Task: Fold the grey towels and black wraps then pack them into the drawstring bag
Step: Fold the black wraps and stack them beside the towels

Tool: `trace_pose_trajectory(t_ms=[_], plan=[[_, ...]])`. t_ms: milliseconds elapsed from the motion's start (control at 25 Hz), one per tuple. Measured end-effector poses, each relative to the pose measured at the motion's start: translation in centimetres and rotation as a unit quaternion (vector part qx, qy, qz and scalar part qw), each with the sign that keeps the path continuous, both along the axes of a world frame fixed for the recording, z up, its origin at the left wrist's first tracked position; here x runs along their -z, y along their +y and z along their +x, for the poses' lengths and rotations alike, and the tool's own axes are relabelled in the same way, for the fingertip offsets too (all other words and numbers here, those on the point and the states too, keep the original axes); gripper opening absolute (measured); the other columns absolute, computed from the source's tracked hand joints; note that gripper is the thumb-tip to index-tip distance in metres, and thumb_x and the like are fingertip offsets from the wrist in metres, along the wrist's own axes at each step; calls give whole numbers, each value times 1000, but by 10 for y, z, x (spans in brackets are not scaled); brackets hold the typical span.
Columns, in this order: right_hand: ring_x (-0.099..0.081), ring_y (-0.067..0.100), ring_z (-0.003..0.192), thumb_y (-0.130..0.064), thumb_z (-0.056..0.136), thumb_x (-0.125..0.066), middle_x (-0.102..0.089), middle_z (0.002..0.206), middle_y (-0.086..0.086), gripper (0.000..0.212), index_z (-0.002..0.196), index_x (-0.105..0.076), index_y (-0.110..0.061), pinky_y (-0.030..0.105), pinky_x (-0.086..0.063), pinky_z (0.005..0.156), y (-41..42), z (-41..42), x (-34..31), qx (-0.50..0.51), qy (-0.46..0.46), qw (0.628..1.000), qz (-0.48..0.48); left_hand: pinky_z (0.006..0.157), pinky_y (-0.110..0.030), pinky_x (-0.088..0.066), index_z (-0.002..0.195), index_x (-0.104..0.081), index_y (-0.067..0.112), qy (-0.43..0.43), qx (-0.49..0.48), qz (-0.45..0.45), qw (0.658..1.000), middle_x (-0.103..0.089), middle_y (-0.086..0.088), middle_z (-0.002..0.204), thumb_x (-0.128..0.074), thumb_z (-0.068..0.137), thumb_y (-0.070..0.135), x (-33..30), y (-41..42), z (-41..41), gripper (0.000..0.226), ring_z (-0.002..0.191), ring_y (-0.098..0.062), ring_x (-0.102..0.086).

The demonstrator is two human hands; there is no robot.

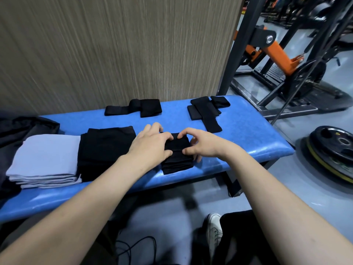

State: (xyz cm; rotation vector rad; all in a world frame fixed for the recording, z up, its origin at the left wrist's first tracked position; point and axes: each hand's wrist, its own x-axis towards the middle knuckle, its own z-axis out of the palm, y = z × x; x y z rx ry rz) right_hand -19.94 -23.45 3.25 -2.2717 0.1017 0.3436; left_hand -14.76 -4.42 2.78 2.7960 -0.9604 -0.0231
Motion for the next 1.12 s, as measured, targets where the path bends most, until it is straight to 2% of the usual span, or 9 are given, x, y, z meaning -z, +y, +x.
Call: trace_pose_trajectory(t_ms=[120,320,560,760,840,920,1040,1120], plan=[[-64,19,56,-7,90,-69,-63,77,13,39,124,-53,-18,34,-61,67,2,-1,0,5,-3,1000,23,100,-30,-32,140,-49,29,-20,25,1,999,-42,5,123,-59,92,44,-2,1,-2,51,114,-18,-42],[-63,18,53,-6,90,-70,-61,76,14,39,124,-53,-15,30,-59,61,18,5,0,-3,-9,999,36,100,-32,-30,137,-52,28,-70,14,53,996,-46,5,121,-57,93,46,-4,12,3,48,113,-19,-43],[-61,22,62,-11,89,-69,-59,72,6,39,123,-52,-20,41,-59,67,38,24,8,-23,-30,999,2,100,-33,-29,131,-54,27,-96,-2,105,990,-49,4,119,-58,91,49,-6,27,13,45,112,-20,-44],[-58,20,56,-15,89,-67,-59,70,-1,39,124,-51,-23,38,-57,62,50,29,13,-42,-53,997,-26,104,-34,-28,127,-56,26,-112,-2,145,983,-50,3,120,-58,90,48,-10,35,18,43,115,-22,-44],[-59,18,58,-19,90,-68,-57,72,-3,39,125,-52,-26,33,-54,58,49,30,12,-46,-52,997,-30,107,-33,-27,127,-57,24,-105,1,137,985,-46,3,126,-58,89,43,-10,35,17,43,117,-22,-42],[-59,12,58,-24,91,-69,-58,75,-4,40,126,-53,-30,25,-52,62,46,29,9,-52,-50,997,-35,109,-32,-26,129,-56,24,-84,8,115,990,-42,5,130,-58,89,37,-12,34,17,42,119,-20,-41],[-57,6,56,-30,91,-69,-67,87,7,36,124,-55,-33,24,-50,69,37,26,3,-52,-50,997,-32,113,-30,-21,132,-54,30,-36,6,76,996,-46,8,126,-55,93,37,-20,36,24,40,121,-18,-40],[-57,4,63,-37,90,-68,-68,94,2,31,120,-57,-35,26,-49,74,28,27,-1,-45,-64,994,-77,113,-31,-19,129,-56,33,-29,-2,47,998,-50,9,122,-53,93,41,-25,35,33,36,119,-17,-42]])
